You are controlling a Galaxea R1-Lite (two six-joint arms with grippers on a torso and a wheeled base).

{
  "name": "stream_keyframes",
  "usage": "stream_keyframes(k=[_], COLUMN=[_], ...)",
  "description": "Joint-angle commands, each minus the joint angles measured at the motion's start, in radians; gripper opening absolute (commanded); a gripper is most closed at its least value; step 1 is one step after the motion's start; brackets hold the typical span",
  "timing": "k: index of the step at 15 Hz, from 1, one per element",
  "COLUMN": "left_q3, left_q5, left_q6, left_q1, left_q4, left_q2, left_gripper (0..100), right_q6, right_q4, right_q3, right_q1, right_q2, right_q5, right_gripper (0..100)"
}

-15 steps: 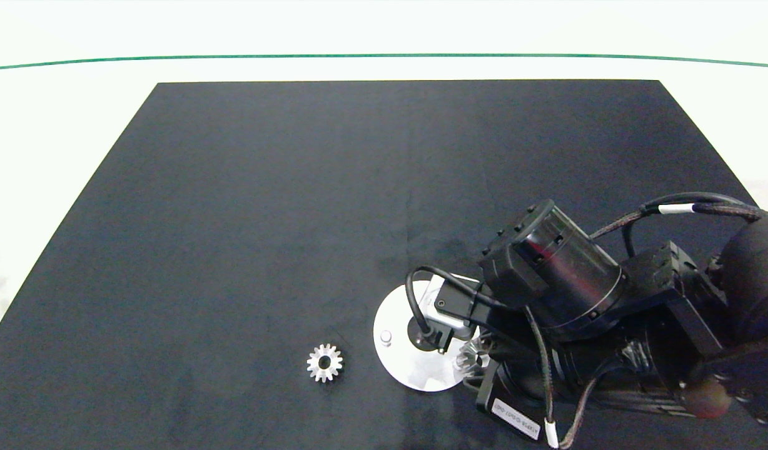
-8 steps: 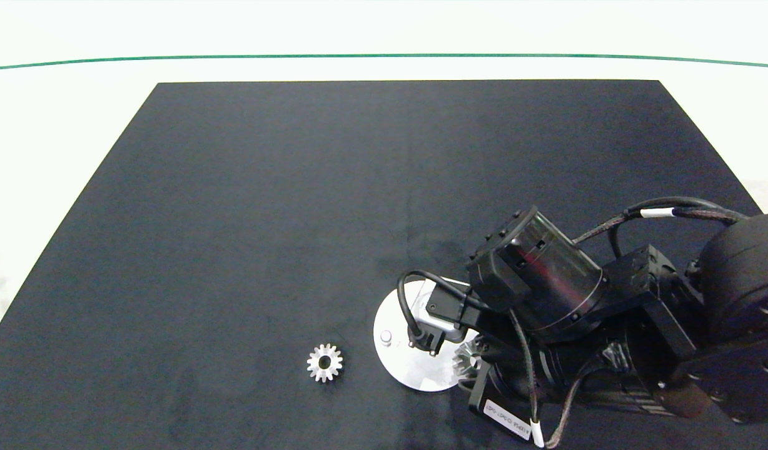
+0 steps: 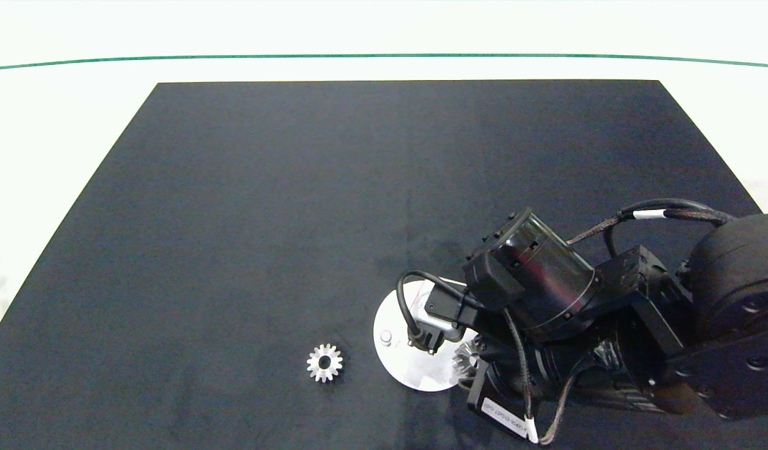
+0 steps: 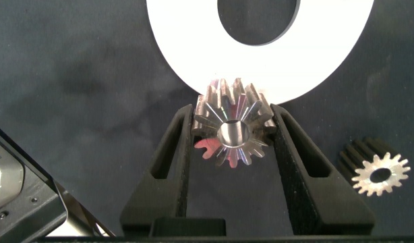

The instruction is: Install three planetary gears onto the carrier pins

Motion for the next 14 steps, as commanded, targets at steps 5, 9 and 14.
stream_keyframes(k=[5, 9, 14], left_q3=[-0.003, -0.004, -0.004], left_q5=[0.0, 0.0, 0.0], left_q6=[0.001, 0.002, 0.002], left_q1=[-0.001, -0.001, -0.001], left_q4=[0.0, 0.0, 0.0], left_q2=[0.005, 0.005, 0.005], left_gripper=[100, 100, 100], right_q6=[-0.001, 0.001, 0.001], right_q4=[-0.002, 0.0, 0.0], right_q3=[-0.016, -0.029, -0.029], right_q1=[-0.002, -0.002, -0.002], right_q2=[0.025, 0.034, 0.04], right_q5=[0.0, 0.0, 0.0], right_gripper=[16, 16, 16])
